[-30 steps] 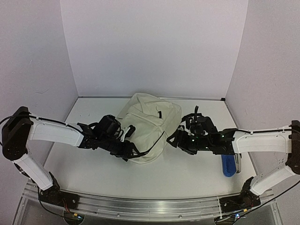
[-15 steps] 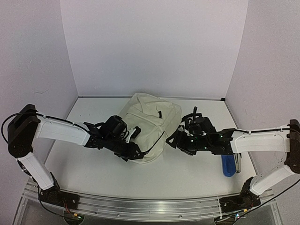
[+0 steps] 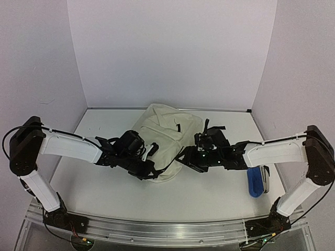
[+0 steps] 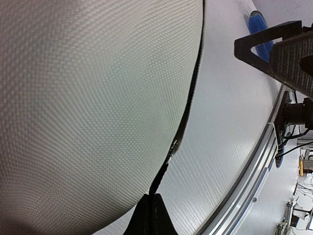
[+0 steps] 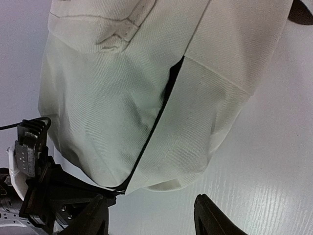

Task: Pack the student bag
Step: Zip the student bag at the center of the board.

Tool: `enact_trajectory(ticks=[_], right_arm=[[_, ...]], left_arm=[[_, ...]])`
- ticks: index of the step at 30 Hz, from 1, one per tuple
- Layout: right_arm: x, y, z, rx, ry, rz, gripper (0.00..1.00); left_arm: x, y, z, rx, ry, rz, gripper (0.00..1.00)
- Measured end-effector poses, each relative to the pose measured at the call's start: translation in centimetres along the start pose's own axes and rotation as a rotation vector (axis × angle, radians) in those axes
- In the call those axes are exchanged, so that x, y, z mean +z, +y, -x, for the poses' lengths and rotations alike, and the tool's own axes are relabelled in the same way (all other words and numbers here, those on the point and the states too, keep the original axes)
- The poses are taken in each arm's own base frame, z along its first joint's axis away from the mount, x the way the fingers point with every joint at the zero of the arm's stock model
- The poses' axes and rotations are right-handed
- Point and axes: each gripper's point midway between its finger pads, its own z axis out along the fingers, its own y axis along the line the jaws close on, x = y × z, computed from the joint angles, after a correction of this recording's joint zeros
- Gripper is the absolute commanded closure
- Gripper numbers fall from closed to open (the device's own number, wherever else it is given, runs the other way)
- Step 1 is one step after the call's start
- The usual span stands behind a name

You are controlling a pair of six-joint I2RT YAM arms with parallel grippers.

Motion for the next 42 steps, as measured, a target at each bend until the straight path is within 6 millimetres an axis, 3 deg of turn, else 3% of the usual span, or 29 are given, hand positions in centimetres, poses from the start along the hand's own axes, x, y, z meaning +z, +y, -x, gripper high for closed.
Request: enact_trajectory(ticks=[8,15,21,26,28,32,37,42], right_arm=[[2.4,1.9,-1.4,0.002,0.058,0.053,0.43],[3.5,1.3,-2.6,0.033,0.087,0.043,0.51],[4.3,0.7,-2.8,0.059,0.088,0.028,0.68],[4.5,0.8,-2.5,0.075,0.071,0.030,0.95],[4.5,0.8,-2.2,0.085,0.055,0.032,1.00],[3.9,1.3,-1.5,0.090,0.022,0.039,1.00],[1.3,1.9,-0.3,0.103,-0.042,0.069,1.00],[-0.8,0.3,1.6,0.133,-0.111,0.050,1.00]], left_arm=[[-0.1,-2.6,0.2,0.041,-0.007,-0.035,1.00],[-0.1,-3.1,0.3,0.053,-0.012,-0.038,1.00],[-0.3,-3.3,0.5,0.056,-0.019,-0.043,1.00],[-0.6,-3.6,0.9,0.059,-0.028,-0.041,1.00],[-0.9,-3.5,0.9,0.061,-0.032,-0.032,1.00],[-1.8,-3.1,1.2,0.076,-0.050,0.008,1.00],[-3.8,-3.4,2.2,0.107,-0.091,0.046,1.00],[-5.4,-3.8,3.1,0.137,-0.119,0.079,1.00]])
